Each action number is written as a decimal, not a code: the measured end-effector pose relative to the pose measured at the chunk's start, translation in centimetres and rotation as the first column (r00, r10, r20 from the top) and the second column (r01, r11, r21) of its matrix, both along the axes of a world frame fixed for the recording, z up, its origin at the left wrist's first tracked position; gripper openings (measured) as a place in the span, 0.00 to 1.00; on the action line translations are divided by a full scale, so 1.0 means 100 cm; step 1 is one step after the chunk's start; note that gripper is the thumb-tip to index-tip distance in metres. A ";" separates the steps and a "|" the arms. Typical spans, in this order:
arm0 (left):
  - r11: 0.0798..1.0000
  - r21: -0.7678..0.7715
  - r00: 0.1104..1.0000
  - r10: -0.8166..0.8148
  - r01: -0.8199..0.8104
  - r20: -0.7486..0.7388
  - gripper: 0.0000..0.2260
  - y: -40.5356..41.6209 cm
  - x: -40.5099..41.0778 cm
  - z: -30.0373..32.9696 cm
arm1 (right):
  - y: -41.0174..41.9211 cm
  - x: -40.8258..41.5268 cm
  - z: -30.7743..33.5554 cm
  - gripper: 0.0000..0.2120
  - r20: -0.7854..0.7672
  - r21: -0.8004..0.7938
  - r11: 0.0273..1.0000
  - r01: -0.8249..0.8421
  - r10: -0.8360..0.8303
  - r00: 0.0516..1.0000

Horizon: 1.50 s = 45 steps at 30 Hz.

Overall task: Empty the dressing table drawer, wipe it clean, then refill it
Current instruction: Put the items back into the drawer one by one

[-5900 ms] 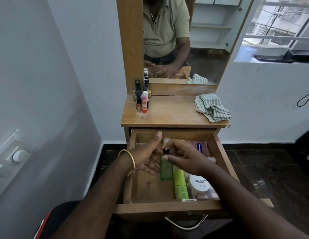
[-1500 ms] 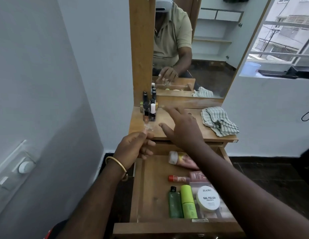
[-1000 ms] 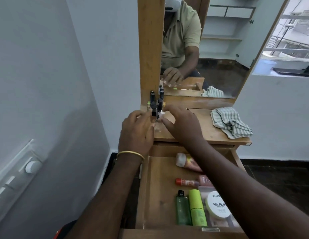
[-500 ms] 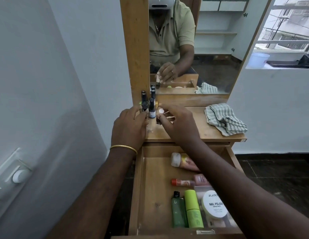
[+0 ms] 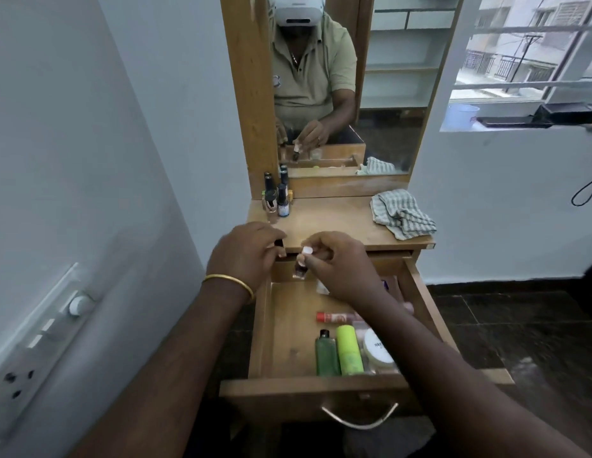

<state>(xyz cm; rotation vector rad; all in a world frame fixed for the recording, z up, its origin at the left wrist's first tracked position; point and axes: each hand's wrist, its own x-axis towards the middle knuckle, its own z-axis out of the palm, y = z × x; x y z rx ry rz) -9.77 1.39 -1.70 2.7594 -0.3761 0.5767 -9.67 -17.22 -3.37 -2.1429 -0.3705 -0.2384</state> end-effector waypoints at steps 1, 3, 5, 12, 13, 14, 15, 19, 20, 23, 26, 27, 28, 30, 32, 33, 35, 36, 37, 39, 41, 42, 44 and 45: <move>0.999 -0.033 0.997 -0.012 0.009 -0.081 0.10 -0.001 -0.014 -0.002 | 0.000 -0.011 -0.003 0.04 -0.047 -0.039 0.999 -0.025 0.024 0.999; 0.999 -0.045 0.968 -0.010 -0.002 -0.249 0.09 -0.006 -0.042 -0.006 | 0.002 -0.028 -0.013 0.03 -0.132 -0.109 0.992 -0.063 0.049 0.990; 0.999 -0.008 0.924 0.028 -0.034 -0.381 0.08 -0.011 -0.066 -0.013 | 0.005 -0.042 -0.025 0.03 -0.201 -0.186 0.979 -0.083 0.045 0.979; 0.995 0.059 0.764 0.095 -0.075 -0.639 0.07 -0.014 -0.096 -0.037 | 0.011 -0.066 -0.047 0.09 -0.383 -0.359 0.906 -0.224 0.076 0.920; 0.995 0.081 0.756 0.099 -0.061 -0.647 0.08 -0.015 -0.094 -0.036 | 0.011 -0.067 -0.047 0.09 -0.404 -0.370 0.896 -0.244 0.082 0.911; 0.993 0.108 0.743 0.101 -0.039 -0.662 0.08 -0.016 -0.092 -0.034 | 0.012 -0.068 -0.045 0.08 -0.426 -0.374 0.888 -0.266 0.090 0.900; 0.990 0.138 0.723 0.103 -0.012 -0.683 0.09 -0.019 -0.089 -0.032 | 0.012 -0.068 -0.044 0.07 -0.446 -0.377 0.880 -0.289 0.102 0.889; 0.961 0.261 0.632 0.146 0.092 -0.761 0.10 -0.026 -0.076 -0.025 | 0.016 -0.064 -0.042 0.05 -0.496 -0.397 0.841 -0.368 0.141 0.857; 0.951 0.286 0.609 0.160 0.114 -0.777 0.10 -0.028 -0.074 -0.025 | 0.017 -0.063 -0.041 0.06 -0.508 -0.402 0.832 -0.382 0.144 0.849; 0.922 0.338 0.544 0.189 0.189 -0.818 0.13 -0.034 -0.067 -0.025 | 0.020 -0.058 -0.041 0.07 -0.566 -0.396 0.812 -0.428 0.152 0.811; 0.898 0.374 0.489 0.225 0.232 -0.843 0.17 -0.038 -0.064 -0.025 | 0.020 -0.052 -0.039 0.05 -0.648 -0.347 0.812 -0.469 0.154 0.746; 0.896 0.376 0.470 0.234 0.235 -0.851 0.19 -0.038 -0.062 -0.025 | 0.020 -0.050 -0.039 0.05 -0.666 -0.334 0.814 -0.475 0.152 0.730; 0.898 0.372 0.450 0.239 0.234 -0.860 0.20 -0.037 -0.061 -0.025 | 0.020 -0.049 -0.040 0.05 -0.680 -0.331 0.811 -0.483 0.151 0.718; 0.907 0.356 0.408 0.245 0.225 -0.880 0.21 -0.036 -0.058 -0.024 | 0.022 -0.046 -0.043 0.09 -0.693 -0.347 0.790 -0.505 0.146 0.706; 0.910 0.345 0.373 0.245 0.231 -0.895 0.21 -0.035 -0.055 -0.022 | 0.024 -0.044 -0.046 0.13 -0.705 -0.355 0.771 -0.528 0.149 0.693; 0.909 0.341 0.359 0.243 0.240 -0.901 0.20 -0.035 -0.054 -0.020 | 0.026 -0.043 -0.047 0.14 -0.709 -0.350 0.764 -0.543 0.162 0.686; 0.905 0.339 0.335 0.245 0.258 -0.910 0.18 -0.034 -0.052 -0.016 | 0.031 -0.042 -0.047 0.13 -0.721 -0.326 0.750 -0.575 0.197 0.665; 0.901 0.342 0.333 0.247 0.267 -0.910 0.18 -0.032 -0.050 -0.016 | 0.033 -0.041 -0.047 0.11 -0.727 -0.311 0.747 -0.588 0.211 0.653; 0.895 0.351 0.341 0.250 0.275 -0.906 0.19 -0.031 -0.049 -0.016 | 0.035 -0.041 -0.046 0.10 -0.731 -0.300 0.745 -0.596 0.221 0.645; 0.890 0.358 0.357 0.249 0.282 -0.900 0.22 -0.028 -0.048 -0.015 | 0.037 -0.040 -0.044 0.06 -0.746 -0.287 0.738 -0.611 0.229 0.626; 0.891 0.358 0.366 0.246 0.278 -0.898 0.27 -0.026 -0.047 -0.014 | 0.036 -0.039 -0.041 0.02 -0.762 -0.263 0.737 -0.622 0.237 0.602; 0.894 0.355 0.371 0.243 0.274 -0.896 0.30 -0.026 -0.046 -0.012 | 0.035 -0.039 -0.039 0.03 -0.768 -0.246 0.738 -0.628 0.248 0.591; 0.909 0.322 0.388 0.205 0.266 -0.899 0.36 -0.025 -0.042 -0.004 | 0.033 -0.040 -0.037 0.14 -0.770 -0.235 0.743 -0.627 0.251 0.586; 0.922 0.293 0.407 0.173 0.252 -0.897 0.37 -0.024 -0.040 0.002 | 0.032 -0.040 -0.037 0.18 -0.768 -0.247 0.750 -0.614 0.236 0.596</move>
